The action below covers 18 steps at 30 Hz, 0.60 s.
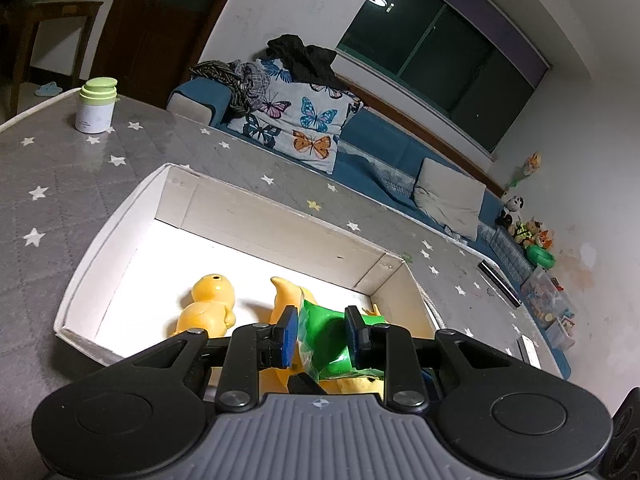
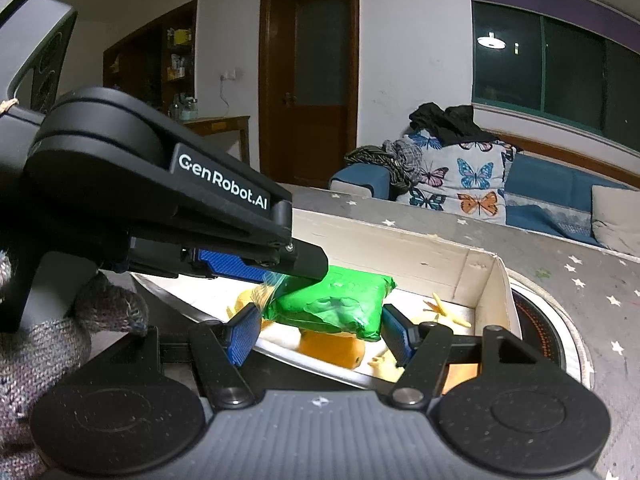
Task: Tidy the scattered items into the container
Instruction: 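Carry the green packet into the white box and open the left gripper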
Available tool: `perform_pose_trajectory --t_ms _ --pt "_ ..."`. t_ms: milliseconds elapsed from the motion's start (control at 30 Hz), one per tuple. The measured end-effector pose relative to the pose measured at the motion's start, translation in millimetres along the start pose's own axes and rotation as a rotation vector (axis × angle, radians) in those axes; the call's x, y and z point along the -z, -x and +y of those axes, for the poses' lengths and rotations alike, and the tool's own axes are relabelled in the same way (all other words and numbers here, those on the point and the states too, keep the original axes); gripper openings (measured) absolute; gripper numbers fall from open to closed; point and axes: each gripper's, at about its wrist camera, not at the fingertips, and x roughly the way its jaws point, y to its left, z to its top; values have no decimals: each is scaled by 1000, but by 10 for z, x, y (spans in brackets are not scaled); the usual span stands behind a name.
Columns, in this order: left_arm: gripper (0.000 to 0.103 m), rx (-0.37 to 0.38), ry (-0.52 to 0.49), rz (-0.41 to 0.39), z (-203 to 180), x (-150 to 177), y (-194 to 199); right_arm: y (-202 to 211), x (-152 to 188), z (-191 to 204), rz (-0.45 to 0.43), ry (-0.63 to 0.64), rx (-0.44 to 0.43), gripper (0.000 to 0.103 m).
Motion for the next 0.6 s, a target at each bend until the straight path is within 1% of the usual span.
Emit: perform_pose_trajectory --t_ms 267,600 --pt "27 -3 -6 23 11 22 -122 -81 25 -59 11 -3 13 67" --pt "27 -13 -21 -1 -1 40 -16 -17 34 -49 -7 9 20 67"
